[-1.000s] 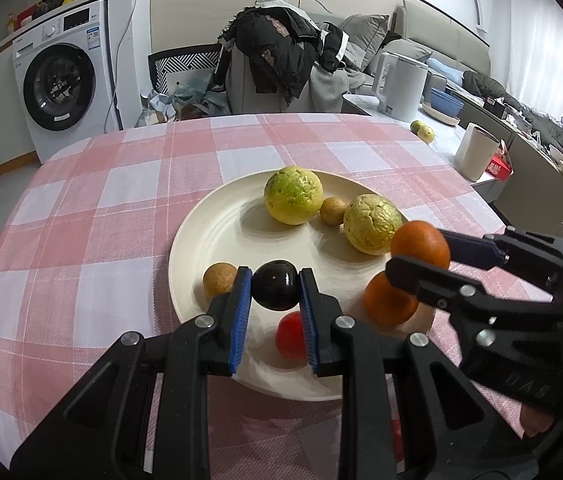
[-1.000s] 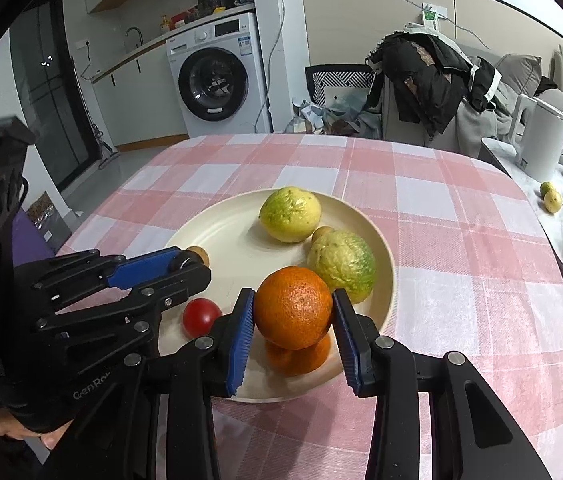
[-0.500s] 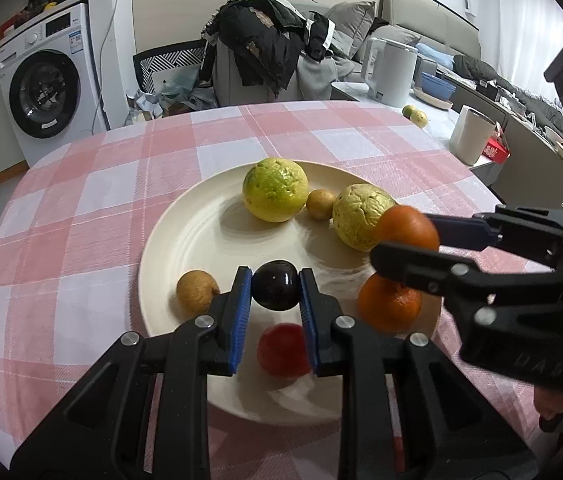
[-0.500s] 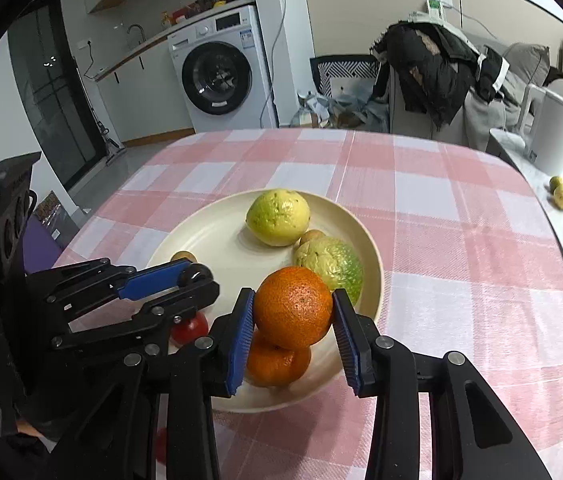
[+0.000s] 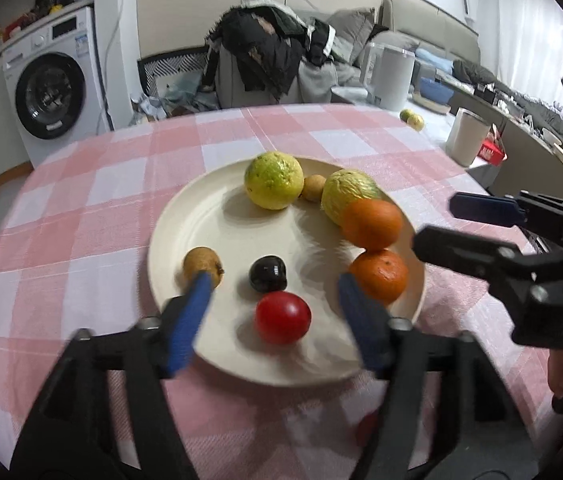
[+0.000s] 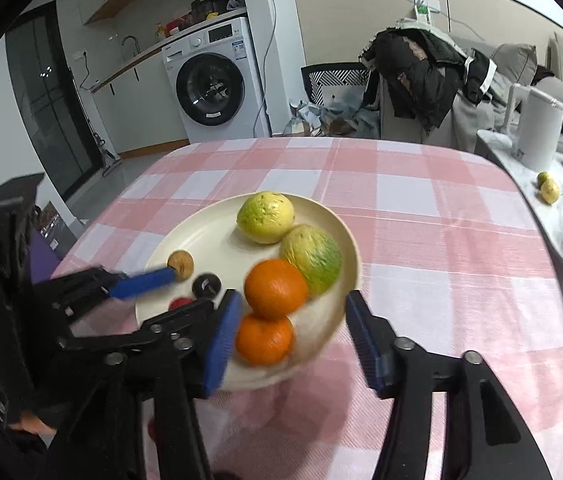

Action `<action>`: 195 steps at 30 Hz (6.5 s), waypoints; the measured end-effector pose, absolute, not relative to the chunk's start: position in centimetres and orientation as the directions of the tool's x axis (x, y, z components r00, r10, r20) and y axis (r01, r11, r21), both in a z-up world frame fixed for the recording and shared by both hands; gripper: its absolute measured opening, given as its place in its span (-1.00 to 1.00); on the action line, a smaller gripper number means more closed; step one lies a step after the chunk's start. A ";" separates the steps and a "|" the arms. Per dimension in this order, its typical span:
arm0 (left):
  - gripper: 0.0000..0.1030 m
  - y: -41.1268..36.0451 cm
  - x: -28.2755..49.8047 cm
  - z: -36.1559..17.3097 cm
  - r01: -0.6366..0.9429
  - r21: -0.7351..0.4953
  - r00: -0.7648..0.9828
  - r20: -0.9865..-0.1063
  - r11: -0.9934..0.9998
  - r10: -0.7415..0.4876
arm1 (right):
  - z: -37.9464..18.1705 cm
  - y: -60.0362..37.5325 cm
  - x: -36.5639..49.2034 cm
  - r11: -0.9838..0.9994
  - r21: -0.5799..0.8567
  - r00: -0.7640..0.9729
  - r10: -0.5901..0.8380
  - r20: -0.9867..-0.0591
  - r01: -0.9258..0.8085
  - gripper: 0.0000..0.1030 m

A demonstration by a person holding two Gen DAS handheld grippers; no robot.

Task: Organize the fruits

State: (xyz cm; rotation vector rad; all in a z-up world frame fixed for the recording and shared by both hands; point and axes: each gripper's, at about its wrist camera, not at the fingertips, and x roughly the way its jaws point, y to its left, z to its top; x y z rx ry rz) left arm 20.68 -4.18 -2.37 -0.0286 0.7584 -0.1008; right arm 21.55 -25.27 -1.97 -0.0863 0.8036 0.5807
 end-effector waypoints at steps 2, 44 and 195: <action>0.53 -4.0 19.6 -1.8 0.083 -0.068 0.736 -0.668 0.994 -0.107 | -1.7 -26.0 20.6 0.839 0.135 0.557 0.461 -0.690 -0.527 0.55; 0.97 -4.6 10.8 -1.6 0.106 -0.029 0.727 -0.680 0.994 -0.098 | -7.0 -26.0 11.9 0.744 0.067 0.375 0.410 -0.832 -0.664 0.51; 0.63 6.6 3.2 -2.0 -0.028 -0.001 0.739 -0.673 1.000 0.020 | -0.9 -27.1 14.7 0.770 0.230 0.542 0.596 -0.593 -0.596 -0.52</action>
